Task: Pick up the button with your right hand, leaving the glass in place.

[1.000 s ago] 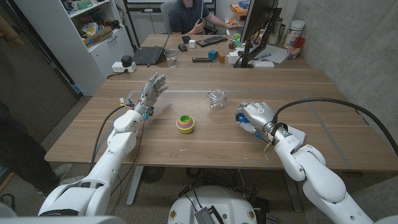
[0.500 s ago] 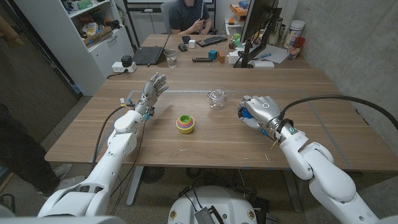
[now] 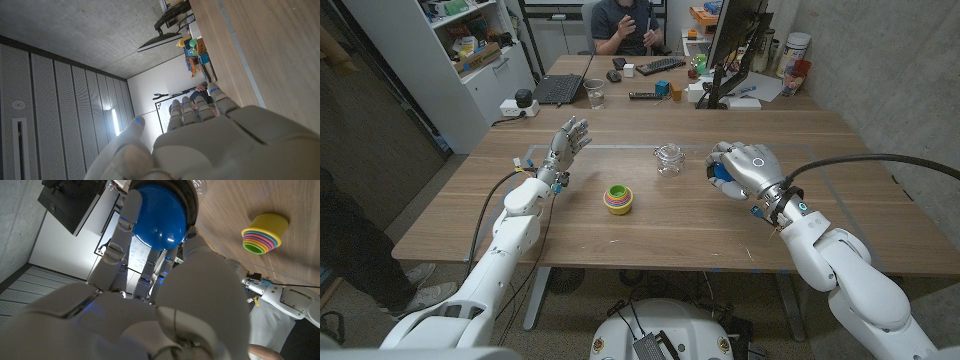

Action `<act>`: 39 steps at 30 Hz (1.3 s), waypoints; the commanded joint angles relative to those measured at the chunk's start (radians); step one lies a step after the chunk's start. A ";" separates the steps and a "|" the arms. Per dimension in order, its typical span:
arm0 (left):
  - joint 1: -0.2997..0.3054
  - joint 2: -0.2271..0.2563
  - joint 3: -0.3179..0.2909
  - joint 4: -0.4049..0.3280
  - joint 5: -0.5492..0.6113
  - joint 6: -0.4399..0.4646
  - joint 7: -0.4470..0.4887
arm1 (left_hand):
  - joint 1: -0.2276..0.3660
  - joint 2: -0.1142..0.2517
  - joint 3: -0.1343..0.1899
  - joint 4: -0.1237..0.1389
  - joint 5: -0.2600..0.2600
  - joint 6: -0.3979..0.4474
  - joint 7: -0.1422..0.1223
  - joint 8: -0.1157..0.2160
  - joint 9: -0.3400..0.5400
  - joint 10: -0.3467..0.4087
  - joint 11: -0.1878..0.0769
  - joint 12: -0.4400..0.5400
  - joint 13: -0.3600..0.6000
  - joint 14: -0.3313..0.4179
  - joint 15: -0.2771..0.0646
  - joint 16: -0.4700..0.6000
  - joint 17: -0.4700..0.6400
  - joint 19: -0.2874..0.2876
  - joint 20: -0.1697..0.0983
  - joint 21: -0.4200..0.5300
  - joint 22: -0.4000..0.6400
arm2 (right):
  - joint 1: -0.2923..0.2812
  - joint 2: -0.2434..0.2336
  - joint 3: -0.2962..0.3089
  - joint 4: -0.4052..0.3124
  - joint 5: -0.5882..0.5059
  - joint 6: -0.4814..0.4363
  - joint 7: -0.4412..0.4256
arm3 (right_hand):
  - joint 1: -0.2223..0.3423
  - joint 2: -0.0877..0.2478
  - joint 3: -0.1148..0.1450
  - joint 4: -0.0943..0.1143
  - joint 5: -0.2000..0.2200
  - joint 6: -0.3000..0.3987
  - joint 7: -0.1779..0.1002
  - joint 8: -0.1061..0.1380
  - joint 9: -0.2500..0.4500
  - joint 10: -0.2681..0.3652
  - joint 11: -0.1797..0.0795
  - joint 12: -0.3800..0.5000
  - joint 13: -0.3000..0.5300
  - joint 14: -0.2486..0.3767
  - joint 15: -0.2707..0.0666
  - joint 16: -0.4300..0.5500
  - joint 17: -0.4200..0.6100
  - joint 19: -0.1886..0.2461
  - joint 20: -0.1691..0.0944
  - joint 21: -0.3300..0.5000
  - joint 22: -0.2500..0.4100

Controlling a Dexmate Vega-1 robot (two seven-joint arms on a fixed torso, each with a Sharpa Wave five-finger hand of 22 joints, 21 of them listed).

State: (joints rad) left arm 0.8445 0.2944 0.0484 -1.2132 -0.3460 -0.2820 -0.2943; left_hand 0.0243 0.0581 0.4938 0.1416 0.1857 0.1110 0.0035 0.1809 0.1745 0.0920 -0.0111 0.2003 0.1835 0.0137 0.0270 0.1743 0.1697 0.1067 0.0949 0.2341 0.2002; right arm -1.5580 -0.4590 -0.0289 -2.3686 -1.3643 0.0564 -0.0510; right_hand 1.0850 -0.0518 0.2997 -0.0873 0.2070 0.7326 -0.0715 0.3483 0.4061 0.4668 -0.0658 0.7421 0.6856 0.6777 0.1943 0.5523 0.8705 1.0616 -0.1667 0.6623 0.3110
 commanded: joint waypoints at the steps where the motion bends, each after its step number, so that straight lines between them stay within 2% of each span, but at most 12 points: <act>1: 0.025 0.006 0.008 -0.046 -0.002 0.005 0.017 | 0.002 -0.009 -0.004 -0.003 0.009 -0.001 0.007 0.005 0.004 0.004 0.000 0.004 0.005 -0.004 -0.003 0.006 0.004 0.005 -0.006 0.005 0.001 | -0.027 0.032 0.037 -0.037 -0.023 0.026 -0.070 | 0.217 0.223 0.043 -0.035 0.006 0.006 -0.004 0.011 0.007 0.016 -0.004 0.004 0.000 0.270 -0.420 -0.001 0.116 -0.020 -0.050 0.010 0.003; 27: 0.050 0.019 0.004 -0.071 -0.018 0.008 0.025 | 0.001 -0.009 -0.010 -0.002 0.010 -0.001 0.008 0.005 0.004 0.003 -0.001 0.004 0.005 -0.004 -0.003 0.006 0.004 0.005 -0.003 0.005 0.001 | -0.028 0.091 0.063 -0.049 0.008 0.077 -0.164 | 0.217 0.226 0.039 -0.023 0.003 0.016 -0.003 0.019 0.032 0.035 -0.005 0.013 -0.006 0.303 -0.419 -0.015 0.140 -0.023 -0.051 0.050 0.007; 39: 0.053 0.024 -0.003 -0.066 -0.028 0.005 0.015 | 0.001 -0.009 -0.012 -0.002 0.011 -0.002 0.006 0.004 0.004 0.002 -0.002 0.003 0.005 -0.004 -0.003 0.006 0.004 0.005 -0.003 0.005 0.001 | -0.032 0.103 0.055 -0.055 -0.012 0.080 -0.167 | 0.217 0.226 0.038 -0.020 0.002 0.019 -0.001 0.021 0.039 0.041 -0.004 0.017 -0.006 0.315 -0.419 -0.020 0.150 -0.022 -0.051 0.067 0.008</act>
State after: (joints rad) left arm 0.8936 0.3130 0.0521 -1.2810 -0.3671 -0.2731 -0.2715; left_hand 0.0243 0.0581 0.4852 0.1420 0.1944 0.1109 0.0035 0.1809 0.1745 0.0920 -0.0110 0.2003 0.1835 0.0137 0.0270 0.1743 0.1697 0.1067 0.0949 0.2341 0.2002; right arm -1.5855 -0.3718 0.0296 -2.4185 -1.3678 0.1313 -0.2018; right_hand 1.0852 -0.0521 0.3167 -0.0871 0.2071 0.7417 -0.0733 0.3640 0.4432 0.4986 -0.0663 0.7512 0.6737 0.7011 0.2035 0.5361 1.0169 1.0616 -0.1666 0.7183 0.3152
